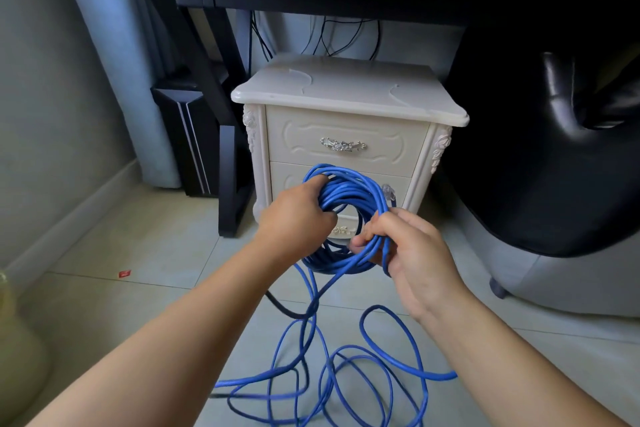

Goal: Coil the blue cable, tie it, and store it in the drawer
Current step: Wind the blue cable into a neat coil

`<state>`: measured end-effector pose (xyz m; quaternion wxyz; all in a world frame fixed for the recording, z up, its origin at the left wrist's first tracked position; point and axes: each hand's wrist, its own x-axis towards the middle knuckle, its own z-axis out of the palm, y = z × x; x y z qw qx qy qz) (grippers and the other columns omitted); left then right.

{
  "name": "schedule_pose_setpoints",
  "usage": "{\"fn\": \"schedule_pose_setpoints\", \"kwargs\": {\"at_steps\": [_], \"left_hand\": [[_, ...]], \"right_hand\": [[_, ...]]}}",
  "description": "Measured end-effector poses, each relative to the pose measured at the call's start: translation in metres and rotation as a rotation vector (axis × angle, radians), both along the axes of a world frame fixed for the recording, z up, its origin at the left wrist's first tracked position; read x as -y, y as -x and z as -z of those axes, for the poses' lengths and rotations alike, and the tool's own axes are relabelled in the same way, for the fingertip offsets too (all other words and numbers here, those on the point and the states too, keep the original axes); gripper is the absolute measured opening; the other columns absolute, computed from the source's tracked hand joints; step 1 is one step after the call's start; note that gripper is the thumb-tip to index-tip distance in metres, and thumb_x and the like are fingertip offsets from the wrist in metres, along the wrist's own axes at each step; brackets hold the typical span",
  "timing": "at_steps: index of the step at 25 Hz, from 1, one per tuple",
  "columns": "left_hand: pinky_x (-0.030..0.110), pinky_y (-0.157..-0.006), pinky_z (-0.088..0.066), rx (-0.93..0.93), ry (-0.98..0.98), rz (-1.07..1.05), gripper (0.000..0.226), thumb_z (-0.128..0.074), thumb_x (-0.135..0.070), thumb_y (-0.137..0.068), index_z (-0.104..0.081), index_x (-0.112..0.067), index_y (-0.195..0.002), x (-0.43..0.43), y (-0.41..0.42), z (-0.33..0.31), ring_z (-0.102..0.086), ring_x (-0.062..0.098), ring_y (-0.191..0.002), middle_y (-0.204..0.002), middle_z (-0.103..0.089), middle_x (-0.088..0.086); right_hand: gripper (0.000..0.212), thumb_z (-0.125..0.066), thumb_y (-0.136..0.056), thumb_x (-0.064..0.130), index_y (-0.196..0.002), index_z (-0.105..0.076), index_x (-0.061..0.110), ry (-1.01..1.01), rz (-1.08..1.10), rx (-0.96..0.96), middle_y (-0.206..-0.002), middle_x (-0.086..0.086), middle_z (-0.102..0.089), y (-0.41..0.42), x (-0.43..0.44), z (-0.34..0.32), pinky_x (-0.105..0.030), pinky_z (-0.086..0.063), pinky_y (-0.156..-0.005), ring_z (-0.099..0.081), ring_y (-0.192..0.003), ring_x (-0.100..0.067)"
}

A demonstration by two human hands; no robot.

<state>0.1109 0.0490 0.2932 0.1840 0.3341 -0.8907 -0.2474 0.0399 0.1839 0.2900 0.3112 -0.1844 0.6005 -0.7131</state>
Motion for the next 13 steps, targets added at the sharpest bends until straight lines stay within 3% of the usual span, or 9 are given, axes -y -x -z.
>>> {"fn": "schedule_pose_setpoints", "kwargs": {"at_steps": [2, 4, 6, 9, 13], "left_hand": [[0.034, -0.066, -0.049, -0.015, 0.027, 0.007, 0.017, -0.054, -0.019, -0.082, -0.049, -0.028, -0.096, -0.002, 0.0, -0.003, -0.056, 0.025, -0.078, -0.075, -0.056, -0.006], [0.034, -0.065, -0.049, -0.05, 0.011, 0.027, 0.017, -0.055, -0.017, -0.081, -0.05, -0.026, -0.095, -0.005, 0.0, -0.006, -0.056, 0.024, -0.074, -0.072, -0.056, -0.007], [0.03, -0.06, -0.049, -0.133, -0.144, 0.05, 0.018, -0.057, -0.011, -0.08, -0.054, -0.024, -0.093, -0.008, -0.001, -0.007, -0.057, 0.017, -0.062, -0.068, -0.058, -0.006], [0.02, -0.045, -0.039, -0.264, -0.364, 0.064, 0.023, -0.059, -0.003, -0.078, -0.059, -0.024, -0.086, -0.01, -0.004, -0.01, -0.047, 0.008, -0.043, -0.059, -0.054, -0.006], [0.018, -0.042, -0.038, -0.372, -0.371, 0.095, 0.028, -0.059, 0.003, -0.076, -0.06, -0.024, -0.083, -0.015, -0.005, -0.013, -0.045, 0.007, -0.042, -0.055, -0.052, -0.008]], "right_hand": [[0.031, -0.049, -0.078, -0.008, -0.052, -0.056, 0.007, 0.047, 0.03, 0.038, -0.052, -0.008, -0.052, 0.002, 0.0, -0.003, -0.057, -0.052, -0.088, -0.055, -0.053, -0.018], [0.034, -0.048, -0.077, -0.007, -0.046, -0.049, 0.009, 0.062, 0.072, 0.052, -0.05, -0.006, -0.042, 0.006, 0.001, -0.005, -0.047, -0.057, -0.071, -0.045, -0.046, -0.016], [0.034, -0.049, -0.08, -0.004, -0.05, -0.044, 0.012, 0.05, 0.115, 0.027, -0.048, -0.002, -0.035, 0.01, 0.001, -0.006, -0.037, -0.052, -0.062, -0.035, -0.044, -0.015], [0.03, -0.053, -0.084, 0.001, -0.06, -0.04, 0.013, 0.027, 0.165, 0.009, -0.049, -0.001, -0.027, 0.02, 0.002, -0.007, -0.032, -0.045, -0.052, -0.025, -0.043, -0.017], [0.025, -0.058, -0.09, 0.002, -0.068, -0.05, 0.01, 0.036, 0.175, 0.051, -0.046, 0.002, -0.029, 0.031, 0.004, -0.004, -0.026, -0.044, -0.042, -0.026, -0.037, -0.013]]}}
